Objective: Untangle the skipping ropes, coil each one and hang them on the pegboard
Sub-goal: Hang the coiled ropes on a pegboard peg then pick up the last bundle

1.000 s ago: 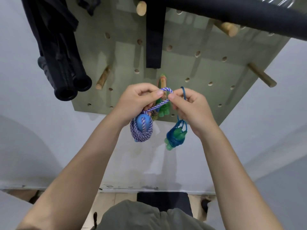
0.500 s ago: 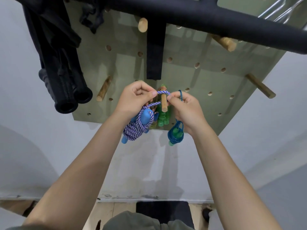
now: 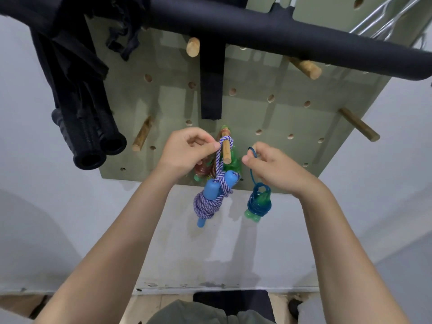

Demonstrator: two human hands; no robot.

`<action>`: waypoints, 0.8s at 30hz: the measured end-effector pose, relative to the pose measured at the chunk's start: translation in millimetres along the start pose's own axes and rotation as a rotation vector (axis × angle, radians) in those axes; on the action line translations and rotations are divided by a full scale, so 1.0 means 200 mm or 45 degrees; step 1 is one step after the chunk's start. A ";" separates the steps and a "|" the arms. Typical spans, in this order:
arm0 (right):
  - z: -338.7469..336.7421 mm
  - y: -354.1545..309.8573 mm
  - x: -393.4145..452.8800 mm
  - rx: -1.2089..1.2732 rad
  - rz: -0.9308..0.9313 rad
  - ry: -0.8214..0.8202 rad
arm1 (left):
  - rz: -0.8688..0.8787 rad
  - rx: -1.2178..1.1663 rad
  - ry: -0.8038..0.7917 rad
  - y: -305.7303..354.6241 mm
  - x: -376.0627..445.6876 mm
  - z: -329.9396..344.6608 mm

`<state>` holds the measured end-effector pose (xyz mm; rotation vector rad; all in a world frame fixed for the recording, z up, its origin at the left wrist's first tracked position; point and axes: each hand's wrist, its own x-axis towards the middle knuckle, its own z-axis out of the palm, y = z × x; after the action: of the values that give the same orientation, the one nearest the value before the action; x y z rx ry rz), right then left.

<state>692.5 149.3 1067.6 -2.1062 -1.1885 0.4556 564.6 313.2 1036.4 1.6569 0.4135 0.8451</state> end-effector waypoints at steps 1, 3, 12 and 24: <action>0.00 -0.01 -0.01 0.069 0.008 -0.047 | 0.030 -0.014 -0.008 0.02 -0.01 0.00; -0.01 -0.04 -0.04 0.229 -0.017 -0.139 | 0.070 -0.046 -0.137 0.05 -0.04 0.00; -0.07 -0.09 -0.05 0.253 -0.234 -0.201 | 0.036 0.002 -0.394 0.10 -0.07 0.04; 0.07 -0.03 0.06 0.576 -0.180 0.098 | -0.016 -0.092 -0.177 -0.01 -0.08 0.00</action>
<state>687.4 167.2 1062.1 -1.6290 -1.0650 0.5177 554.0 303.2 1028.6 1.6331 0.2940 0.7223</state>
